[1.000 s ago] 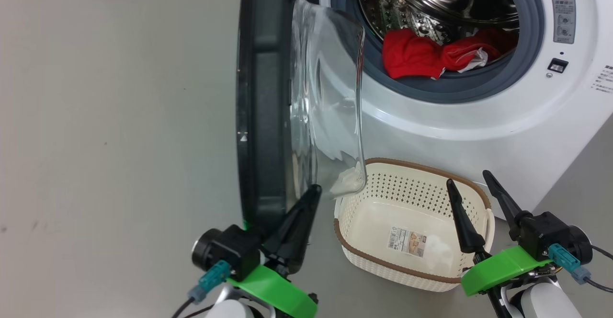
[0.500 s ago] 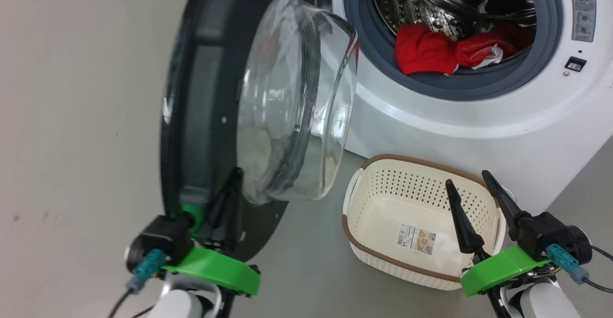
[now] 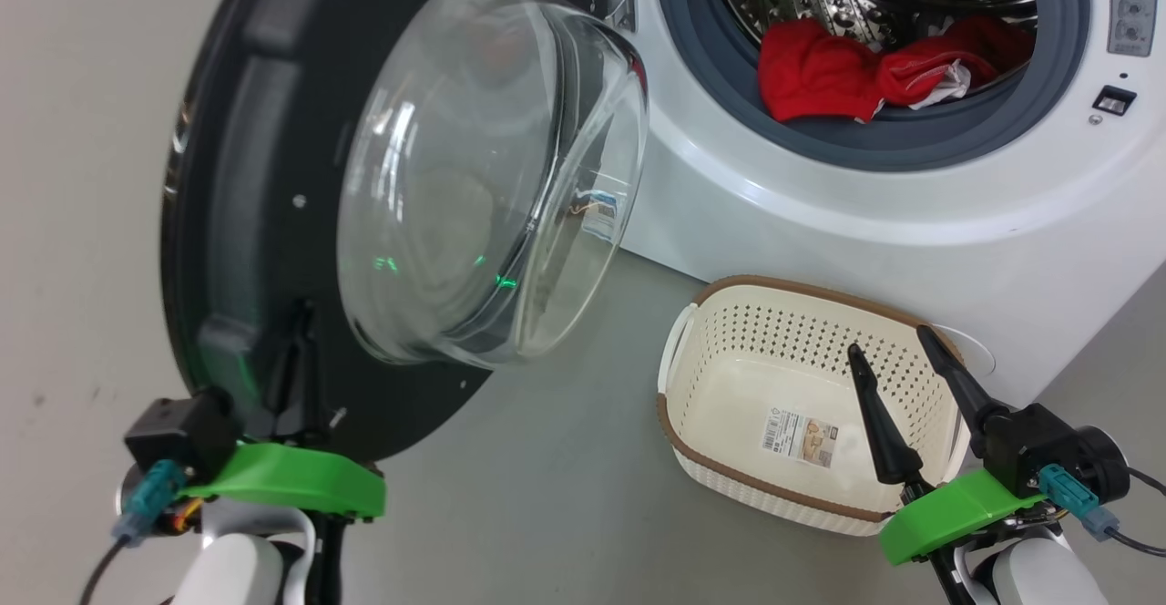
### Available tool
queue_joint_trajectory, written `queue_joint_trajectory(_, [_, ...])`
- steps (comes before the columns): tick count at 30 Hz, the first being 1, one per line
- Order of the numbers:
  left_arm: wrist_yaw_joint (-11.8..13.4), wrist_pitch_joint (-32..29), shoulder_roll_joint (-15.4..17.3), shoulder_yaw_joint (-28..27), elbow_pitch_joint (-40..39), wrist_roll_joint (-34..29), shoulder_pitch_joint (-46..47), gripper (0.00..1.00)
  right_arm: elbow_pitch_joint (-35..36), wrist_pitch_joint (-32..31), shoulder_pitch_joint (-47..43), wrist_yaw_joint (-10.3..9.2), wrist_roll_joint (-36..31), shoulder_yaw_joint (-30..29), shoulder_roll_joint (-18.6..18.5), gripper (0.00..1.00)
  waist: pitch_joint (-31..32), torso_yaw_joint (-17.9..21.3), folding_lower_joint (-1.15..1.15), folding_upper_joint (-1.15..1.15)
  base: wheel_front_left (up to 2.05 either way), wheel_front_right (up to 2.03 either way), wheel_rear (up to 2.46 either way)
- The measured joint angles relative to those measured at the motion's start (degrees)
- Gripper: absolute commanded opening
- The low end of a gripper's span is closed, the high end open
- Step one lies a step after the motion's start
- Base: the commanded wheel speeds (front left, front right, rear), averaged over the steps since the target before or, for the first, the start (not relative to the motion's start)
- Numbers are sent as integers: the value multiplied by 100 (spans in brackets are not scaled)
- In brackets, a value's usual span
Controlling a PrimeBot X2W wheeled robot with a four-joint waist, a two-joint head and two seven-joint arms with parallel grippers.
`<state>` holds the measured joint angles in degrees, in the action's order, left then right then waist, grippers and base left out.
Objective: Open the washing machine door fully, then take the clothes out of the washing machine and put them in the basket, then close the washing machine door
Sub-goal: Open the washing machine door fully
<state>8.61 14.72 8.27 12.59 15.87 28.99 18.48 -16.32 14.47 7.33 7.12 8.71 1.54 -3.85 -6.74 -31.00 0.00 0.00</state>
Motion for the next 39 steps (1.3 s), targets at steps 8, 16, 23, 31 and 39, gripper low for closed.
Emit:
queue_joint_trajectory(8, [-5,0,14,-541,327,-1,68,0,1,0,0,0,-129,-80,-46,100,-158,-8,0,0,0,0,0])
queue_joint_trajectory(16, [-215,0,-21,-1183,829,-34,371,0,-1,0,5,0,-169,-103,-152,100,-342,48,0,0,0,0,0])
queue_joint_trajectory(23, [-466,0,-74,-1591,1351,-393,718,0,-1,0,4,0,-168,-74,-193,100,-394,101,0,0,0,0,0])
queue_joint_trajectory(31, [-641,0,-78,-2104,1747,-655,1073,0,0,0,21,0,-178,-52,-315,100,-539,167,0,0,0,0,0])
queue_joint_trajectory(39, [-834,1,-90,-2565,1995,-892,1326,0,-1,0,144,0,-177,-23,-398,100,-708,274,0,0,0,0,0])
